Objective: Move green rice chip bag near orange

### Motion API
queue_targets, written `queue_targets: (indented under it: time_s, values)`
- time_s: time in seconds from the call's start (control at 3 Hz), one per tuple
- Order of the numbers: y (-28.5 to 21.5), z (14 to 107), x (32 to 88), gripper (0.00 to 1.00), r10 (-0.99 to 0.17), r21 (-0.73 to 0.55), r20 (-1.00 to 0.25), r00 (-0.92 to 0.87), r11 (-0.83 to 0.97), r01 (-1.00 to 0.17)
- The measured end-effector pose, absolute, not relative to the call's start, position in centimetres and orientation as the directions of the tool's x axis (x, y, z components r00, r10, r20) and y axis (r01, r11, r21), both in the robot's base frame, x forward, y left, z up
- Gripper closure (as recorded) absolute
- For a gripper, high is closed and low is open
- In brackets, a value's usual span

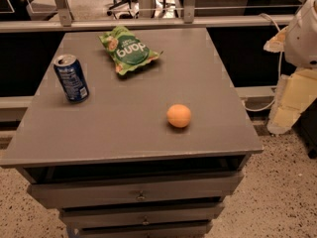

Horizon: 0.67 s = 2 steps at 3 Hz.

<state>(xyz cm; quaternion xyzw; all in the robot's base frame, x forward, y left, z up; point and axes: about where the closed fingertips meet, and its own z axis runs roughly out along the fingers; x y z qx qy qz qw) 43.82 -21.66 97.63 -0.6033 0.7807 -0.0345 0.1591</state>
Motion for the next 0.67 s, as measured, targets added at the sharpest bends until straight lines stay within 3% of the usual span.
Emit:
queue_targets:
  time_s: [0.33, 0.67]
  values:
    - [-21.7, 97.6, 43.8, 0.00, -0.953, -0.246, -0.207, -0.221, 0.270, -0.931]
    - [-21.2, 97.8, 45.6, 0.00, -0.929, -0.255, -0.283, -0.240, 0.314, -0.914]
